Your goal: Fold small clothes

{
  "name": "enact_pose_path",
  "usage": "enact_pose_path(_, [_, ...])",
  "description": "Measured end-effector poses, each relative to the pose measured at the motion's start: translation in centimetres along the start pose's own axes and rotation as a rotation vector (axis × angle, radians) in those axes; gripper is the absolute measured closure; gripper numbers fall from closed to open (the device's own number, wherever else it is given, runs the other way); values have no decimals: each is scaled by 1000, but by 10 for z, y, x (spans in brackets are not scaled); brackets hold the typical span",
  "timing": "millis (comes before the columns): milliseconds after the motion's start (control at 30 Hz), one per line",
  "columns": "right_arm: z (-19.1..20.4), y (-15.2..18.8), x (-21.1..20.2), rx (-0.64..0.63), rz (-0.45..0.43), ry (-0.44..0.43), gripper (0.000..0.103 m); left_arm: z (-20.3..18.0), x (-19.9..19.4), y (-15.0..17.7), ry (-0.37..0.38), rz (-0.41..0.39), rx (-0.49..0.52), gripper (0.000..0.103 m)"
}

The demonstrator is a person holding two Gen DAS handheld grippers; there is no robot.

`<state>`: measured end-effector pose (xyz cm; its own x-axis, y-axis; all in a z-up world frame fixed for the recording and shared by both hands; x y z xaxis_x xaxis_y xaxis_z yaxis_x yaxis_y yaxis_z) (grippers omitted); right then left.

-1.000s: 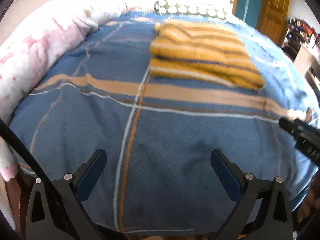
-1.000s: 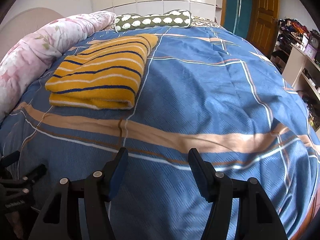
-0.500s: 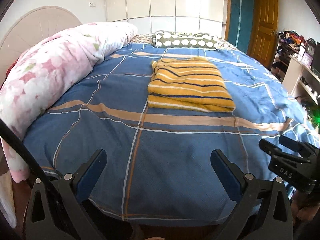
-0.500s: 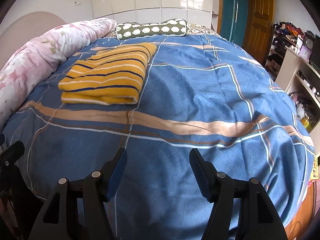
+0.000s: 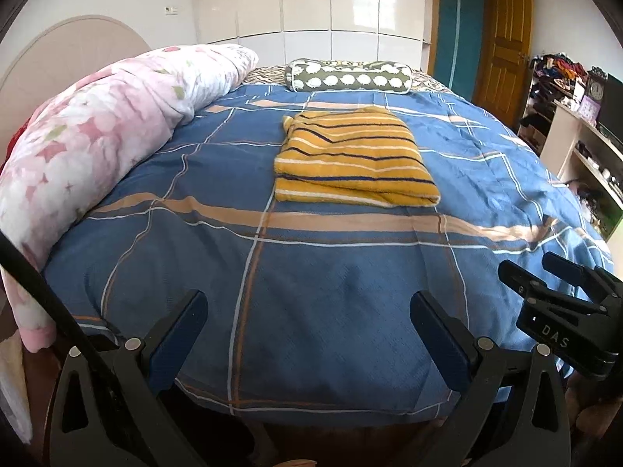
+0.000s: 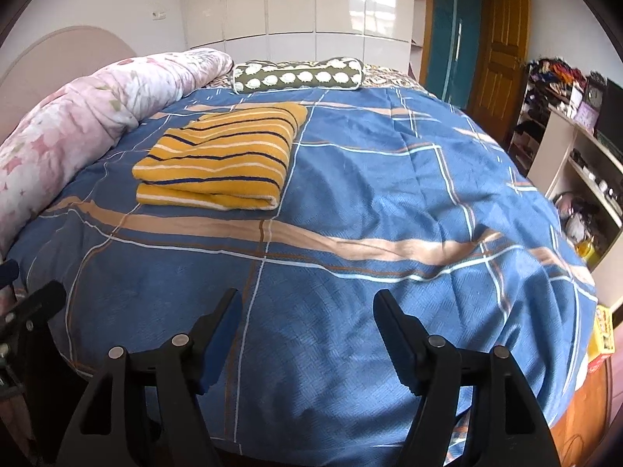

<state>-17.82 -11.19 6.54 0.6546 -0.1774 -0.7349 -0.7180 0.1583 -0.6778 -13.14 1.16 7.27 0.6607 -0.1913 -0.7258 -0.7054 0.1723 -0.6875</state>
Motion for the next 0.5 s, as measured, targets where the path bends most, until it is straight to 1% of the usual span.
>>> enact_pose_path(333, [9,3,0,-36,3,2,28,-2,7,3,18,41,5,0])
enact_pose_path(500, [8,4,3,-26,12,5,28,-3,12,5,27,67,4,0])
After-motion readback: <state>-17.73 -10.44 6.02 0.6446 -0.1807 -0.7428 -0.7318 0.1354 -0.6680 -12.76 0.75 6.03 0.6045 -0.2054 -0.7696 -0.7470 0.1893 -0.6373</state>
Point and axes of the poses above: each gripper's, at about its wrist camera, not at the fingertips, and x roughly the way its jaws point, z to its left, y to its underside, the point moved 1 cm from there along x, roughly the way its jaws point, and after that the axes turned 3 degrees about -x, right-handed, at the moved point
